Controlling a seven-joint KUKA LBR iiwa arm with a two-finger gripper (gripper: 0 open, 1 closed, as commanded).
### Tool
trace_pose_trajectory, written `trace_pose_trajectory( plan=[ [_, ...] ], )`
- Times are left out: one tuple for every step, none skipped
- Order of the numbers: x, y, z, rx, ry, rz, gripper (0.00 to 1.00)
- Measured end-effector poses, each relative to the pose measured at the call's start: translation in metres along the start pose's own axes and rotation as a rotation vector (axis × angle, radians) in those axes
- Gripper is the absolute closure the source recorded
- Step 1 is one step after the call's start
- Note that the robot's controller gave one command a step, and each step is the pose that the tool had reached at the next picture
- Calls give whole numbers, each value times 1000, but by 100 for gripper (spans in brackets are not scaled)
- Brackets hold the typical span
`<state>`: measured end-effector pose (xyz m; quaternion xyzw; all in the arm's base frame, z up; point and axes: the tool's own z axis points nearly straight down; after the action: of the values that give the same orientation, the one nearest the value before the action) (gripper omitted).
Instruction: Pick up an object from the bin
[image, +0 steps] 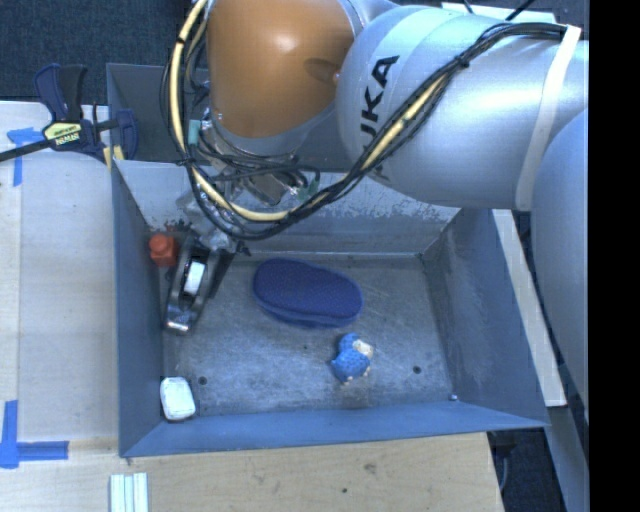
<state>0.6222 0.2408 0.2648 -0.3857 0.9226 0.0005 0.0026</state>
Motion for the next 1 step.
trace_pose_trajectory(
  plan=[
    [0,0,-1,0,-1,3,0]
  ],
)
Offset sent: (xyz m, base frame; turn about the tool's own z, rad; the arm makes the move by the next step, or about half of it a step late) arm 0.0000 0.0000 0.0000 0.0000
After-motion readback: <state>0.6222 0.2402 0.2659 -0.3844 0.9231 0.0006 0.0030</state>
